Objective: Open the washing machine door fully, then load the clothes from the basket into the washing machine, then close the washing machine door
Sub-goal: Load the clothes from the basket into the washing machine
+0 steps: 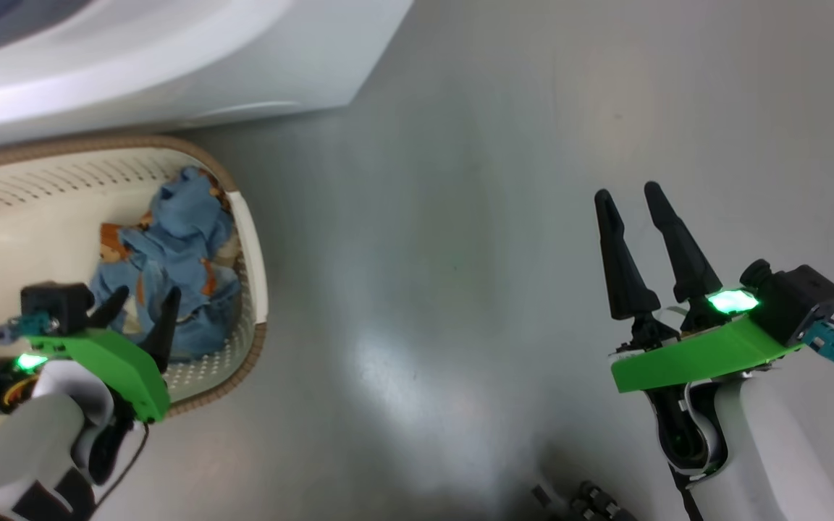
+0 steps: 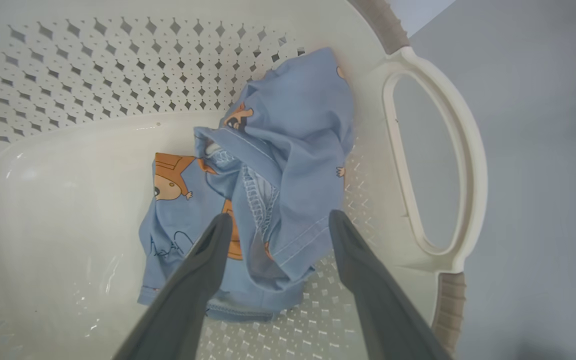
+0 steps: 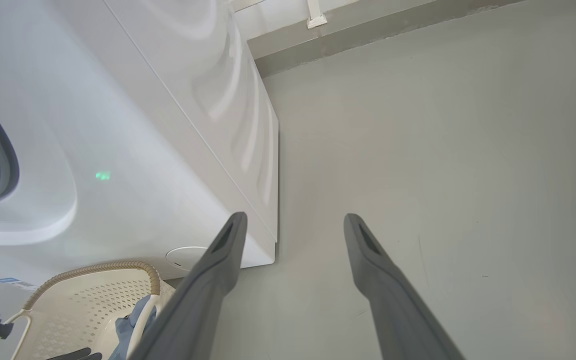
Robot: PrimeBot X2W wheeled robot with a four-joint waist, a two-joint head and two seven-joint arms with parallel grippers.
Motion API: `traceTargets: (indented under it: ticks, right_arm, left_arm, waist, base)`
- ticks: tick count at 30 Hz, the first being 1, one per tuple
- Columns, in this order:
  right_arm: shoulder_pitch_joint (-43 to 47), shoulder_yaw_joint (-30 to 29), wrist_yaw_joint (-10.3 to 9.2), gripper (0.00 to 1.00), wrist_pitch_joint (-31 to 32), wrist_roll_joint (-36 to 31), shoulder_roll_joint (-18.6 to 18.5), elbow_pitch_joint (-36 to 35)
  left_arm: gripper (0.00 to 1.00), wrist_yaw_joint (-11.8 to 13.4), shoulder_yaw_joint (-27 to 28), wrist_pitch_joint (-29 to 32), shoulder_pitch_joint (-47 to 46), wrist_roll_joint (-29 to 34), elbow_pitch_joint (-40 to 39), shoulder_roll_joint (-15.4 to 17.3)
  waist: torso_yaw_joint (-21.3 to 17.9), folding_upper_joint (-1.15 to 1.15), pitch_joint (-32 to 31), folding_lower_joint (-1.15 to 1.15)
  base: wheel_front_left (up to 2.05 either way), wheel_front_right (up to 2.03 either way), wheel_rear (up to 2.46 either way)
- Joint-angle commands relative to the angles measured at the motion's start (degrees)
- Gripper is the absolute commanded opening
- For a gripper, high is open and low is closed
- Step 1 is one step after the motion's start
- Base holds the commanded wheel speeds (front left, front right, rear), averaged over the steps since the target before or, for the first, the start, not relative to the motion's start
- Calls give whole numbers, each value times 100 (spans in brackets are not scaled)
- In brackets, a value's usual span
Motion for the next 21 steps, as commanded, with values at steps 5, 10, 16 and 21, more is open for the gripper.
traceTargets:
  ticks: [5,10,16,21]
  right_arm:
    - [-43,253,9,100,-68,188,11,-197]
    - [-97,340,9,100,-68,232,11,-281]
    - [-137,425,9,100,-68,220,11,-334]
    - [-140,466,9,100,-68,185,11,-376]
  left_arm:
    - [100,-9,-230,-36,-343,-327,107,343]
    - [100,-9,-573,-36,-636,-664,305,485]
    - [100,-9,-881,-23,-906,-1065,567,549]
    - [100,-9,-1146,53,-1086,-1368,628,600]
  waist:
    - [-245,0,444,0]
    - [-316,0,653,0]
    - [-377,0,814,0]
    - [-403,0,906,0]
  base:
    - [0,0,0]
    - [0,0,0]
    - [0,0,0]
    - [0,0,0]
